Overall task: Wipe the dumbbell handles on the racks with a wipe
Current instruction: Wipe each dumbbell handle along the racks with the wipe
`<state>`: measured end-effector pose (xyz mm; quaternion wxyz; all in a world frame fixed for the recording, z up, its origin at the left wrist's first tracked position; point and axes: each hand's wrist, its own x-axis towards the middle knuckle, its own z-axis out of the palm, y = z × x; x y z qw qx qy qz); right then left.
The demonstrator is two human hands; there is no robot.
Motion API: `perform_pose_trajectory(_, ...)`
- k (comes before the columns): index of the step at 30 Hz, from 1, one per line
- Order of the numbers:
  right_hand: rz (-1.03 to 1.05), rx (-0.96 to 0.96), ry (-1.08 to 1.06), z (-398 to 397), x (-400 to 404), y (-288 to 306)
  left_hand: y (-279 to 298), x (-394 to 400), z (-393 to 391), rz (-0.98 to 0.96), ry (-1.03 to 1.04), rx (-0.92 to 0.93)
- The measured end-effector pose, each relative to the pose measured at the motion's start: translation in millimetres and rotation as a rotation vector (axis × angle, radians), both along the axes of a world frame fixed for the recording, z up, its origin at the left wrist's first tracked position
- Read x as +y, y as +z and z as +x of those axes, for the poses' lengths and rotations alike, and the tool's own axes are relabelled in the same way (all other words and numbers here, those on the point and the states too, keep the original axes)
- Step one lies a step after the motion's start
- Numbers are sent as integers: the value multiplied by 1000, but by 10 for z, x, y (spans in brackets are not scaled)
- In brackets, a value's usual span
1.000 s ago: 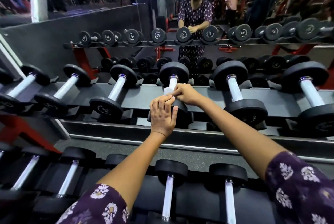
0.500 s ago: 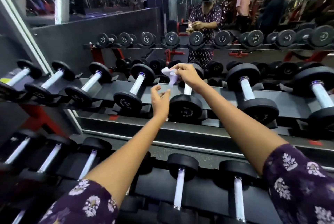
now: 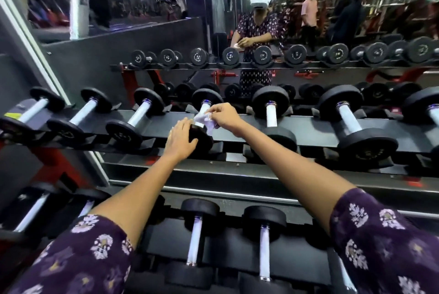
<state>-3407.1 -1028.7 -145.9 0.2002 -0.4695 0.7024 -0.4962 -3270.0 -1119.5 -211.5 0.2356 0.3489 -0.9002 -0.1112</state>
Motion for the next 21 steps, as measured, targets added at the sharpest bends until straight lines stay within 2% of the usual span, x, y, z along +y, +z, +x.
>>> perform_pose_trajectory(7, 6, 321, -276, 126, -504, -97, -91, -298, 172, -48, -305, 140)
perform_pose_trajectory(10, 24, 393, -373, 50, -668, -171, -177, -405, 181, -91, -379, 195)
perform_pose_trajectory(14, 271, 422, -159, 27, -711, -302, -376, -352, 115, -140, -352, 224)
perform_pose_trajectory(21, 247, 432, -126, 36, -874, -291, -503, -261, -146, -258, -242, 375)
